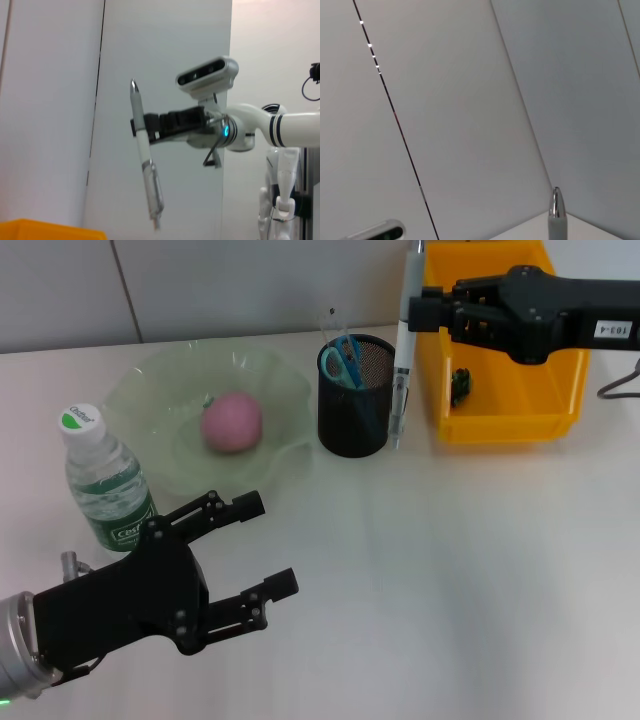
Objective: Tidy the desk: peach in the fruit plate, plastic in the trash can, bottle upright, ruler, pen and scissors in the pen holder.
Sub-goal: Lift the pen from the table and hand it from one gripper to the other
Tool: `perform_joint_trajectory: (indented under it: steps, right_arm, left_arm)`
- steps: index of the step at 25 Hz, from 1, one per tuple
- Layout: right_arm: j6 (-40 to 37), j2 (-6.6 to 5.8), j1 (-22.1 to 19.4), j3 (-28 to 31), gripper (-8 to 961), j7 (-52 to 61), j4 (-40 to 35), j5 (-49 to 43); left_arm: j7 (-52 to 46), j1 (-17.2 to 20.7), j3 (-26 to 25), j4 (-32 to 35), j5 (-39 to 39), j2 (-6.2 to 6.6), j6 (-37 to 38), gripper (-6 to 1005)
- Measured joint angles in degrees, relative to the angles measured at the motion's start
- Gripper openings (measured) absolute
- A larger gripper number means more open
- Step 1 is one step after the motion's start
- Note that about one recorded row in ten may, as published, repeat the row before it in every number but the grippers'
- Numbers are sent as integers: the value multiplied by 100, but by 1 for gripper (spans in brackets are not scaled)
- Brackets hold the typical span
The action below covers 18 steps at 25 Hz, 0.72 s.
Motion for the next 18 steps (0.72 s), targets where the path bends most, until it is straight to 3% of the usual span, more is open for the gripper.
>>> perform_joint_trajectory:
  steps: [7, 18]
  right_arm:
    - [47, 61, -192, -33, 125, -1639, 50, -7]
    - [123, 161, -690, -146, 126, -5434, 75, -54]
  left_arm:
    - [-32, -6, -21, -4, -87, 6, 105, 806]
    - [-1313, -96, -5, 129, -217, 25, 224, 806]
